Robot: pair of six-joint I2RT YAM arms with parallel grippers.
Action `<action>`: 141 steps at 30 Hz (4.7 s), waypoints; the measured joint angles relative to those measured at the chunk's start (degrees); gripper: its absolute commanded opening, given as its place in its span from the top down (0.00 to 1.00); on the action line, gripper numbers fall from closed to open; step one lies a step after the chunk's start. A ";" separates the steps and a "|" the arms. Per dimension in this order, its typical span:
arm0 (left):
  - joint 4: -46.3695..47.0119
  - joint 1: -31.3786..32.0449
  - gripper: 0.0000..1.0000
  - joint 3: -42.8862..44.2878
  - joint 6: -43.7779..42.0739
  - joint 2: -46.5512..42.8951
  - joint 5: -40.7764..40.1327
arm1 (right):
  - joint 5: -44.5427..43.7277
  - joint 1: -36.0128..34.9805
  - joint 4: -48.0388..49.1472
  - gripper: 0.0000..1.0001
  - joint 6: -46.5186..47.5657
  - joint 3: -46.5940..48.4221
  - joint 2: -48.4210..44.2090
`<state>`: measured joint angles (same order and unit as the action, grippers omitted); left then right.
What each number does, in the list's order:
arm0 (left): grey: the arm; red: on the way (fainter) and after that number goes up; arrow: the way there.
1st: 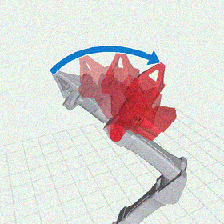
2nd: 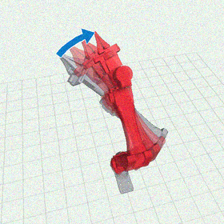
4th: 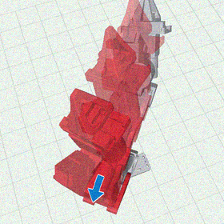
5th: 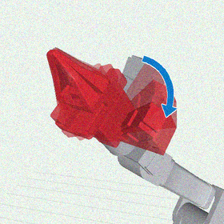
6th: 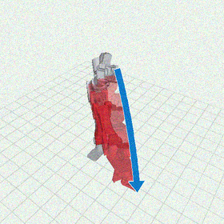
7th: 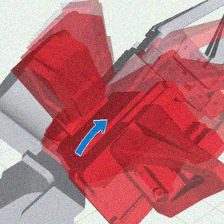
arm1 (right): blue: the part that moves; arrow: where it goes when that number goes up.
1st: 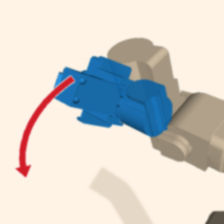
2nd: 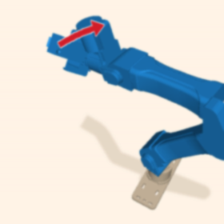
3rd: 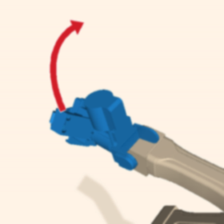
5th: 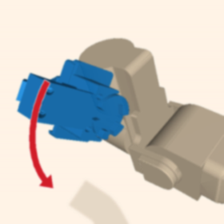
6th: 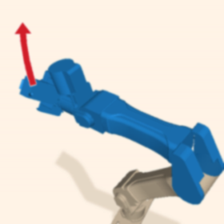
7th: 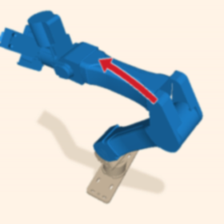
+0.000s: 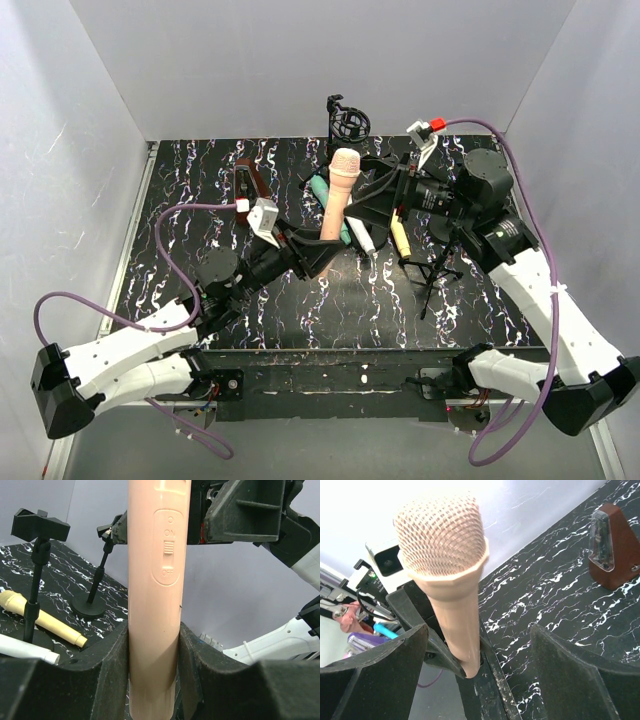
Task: Attach the microphones to the stand
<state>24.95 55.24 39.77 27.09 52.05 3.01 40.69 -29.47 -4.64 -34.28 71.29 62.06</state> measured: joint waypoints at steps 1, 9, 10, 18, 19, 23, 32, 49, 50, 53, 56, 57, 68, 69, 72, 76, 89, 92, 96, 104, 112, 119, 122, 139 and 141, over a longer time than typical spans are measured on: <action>0.20 0.00 1.00 0.04 0.00 0.48 0.00 | 0.31 -0.17 0.24 0.11 0.00 0.22 0.48; 1.25 0.00 1.00 2.08 0.00 6.23 1.18 | 1.70 -2.32 0.98 0.33 0.85 2.62 4.31; 1.31 0.00 1.00 2.43 0.00 6.86 1.49 | 1.73 -2.54 1.36 0.39 0.81 2.67 4.55; 2.89 -0.02 0.66 3.91 0.37 8.44 2.10 | 1.75 -2.60 5.14 0.99 1.09 2.69 5.81; 2.62 0.00 0.46 3.91 0.31 8.22 1.81 | 1.95 -2.60 5.38 0.99 1.16 2.69 5.81; -0.63 0.09 0.09 3.91 -0.02 5.84 -1.29 | 3.39 -2.58 7.15 0.99 1.90 2.80 5.90; -18.23 0.00 0.02 2.51 -3.21 -12.66 -13.79 | -2.75 6.49 10.32 0.99 13.86 22.64 18.75; -35.23 0.00 0.02 -4.83 -2.19 -22.58 -22.91 | -17.55 10.78 12.41 0.99 28.30 42.16 43.21; -35.28 0.00 0.02 -4.83 -2.21 -22.49 -22.97 | -17.66 11.04 12.72 0.99 28.35 42.12 43.17; -35.26 0.00 0.02 -4.83 -2.19 -22.01 -22.95 | -17.64 11.34 14.12 0.99 28.33 41.16 42.75; -35.26 0.00 0.02 -4.83 -2.12 -21.20 -22.93 | -17.51 11.34 15.26 0.99 27.82 40.44 42.75; -35.26 0.00 0.02 -4.83 -2.03 -20.98 -22.91 | -17.35 11.34 15.41 0.99 27.54 40.37 42.75; -34.93 0.00 0.02 -4.85 -1.36 -20.59 -21.90 | -15.56 11.28 14.80 0.98 25.00 38.49 43.50; -34.73 0.00 0.02 -4.85 -1.33 -20.48 -21.84 | -15.28 11.19 14.38 0.97 25.00 38.42 43.52; -33.77 0.00 0.02 -4.92 -1.11 -19.93 -21.51 | -14.78 10.84 13.70 0.86 25.07 37.59 43.52; -33.05 0.00 0.02 -4.94 -0.59 -18.78 -20.79 | -14.58 10.58 11.87 0.66 25.18 36.59 44.06; -29.64 0.00 0.02 -5.81 2.62 -15.45 -18.36 | -14.34 10.27 6.38 0.18 26.47 36.61 44.57; -29.20 0.00 0.02 -5.92 3.54 -14.78 -18.05 | -13.92 10.32 4.74 0.15 26.84 36.61 43.25; -29.24 0.00 0.02 -5.99 4.85 -13.75 -17.99 | -13.35 10.47 3.98 0.13 26.77 36.61 40.17; -30.97 0.00 0.02 -5.99 9.22 -11.74 -18.49 | -10.78 11.98 -0.81 0.09 27.19 34.03 28.65; -32.46 0.00 0.02 -5.99 14.53 -8.35 -19.02 | -1.62 12.94 -18.56 0.02 38.40 31.43 14.97; -33.57 0.00 0.02 -5.99 17.92 -7.48 -19.28 | -0.37 13.62 -34.01 0.02 50.05 30.05 7.04; -33.99 0.00 0.02 -5.99 18.73 -7.56 -19.30 | 0.66 15.63 -39.06 0.02 52.52 27.58 3.65; -32.83 -0.04 0.02 -6.12 10.99 -9.62 -11.08 | 9.07 25.49 -52.92 0.02 54.93 14.80 -9.99; -30.97 -0.04 0.02 -6.21 8.59 -9.60 -9.33 | 10.32 26.32 -54.14 0.02 55.74 14.25 -10.93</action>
<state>-6.02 55.20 33.56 35.68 42.46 -6.33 51.00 -3.16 -58.78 21.45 85.54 51.13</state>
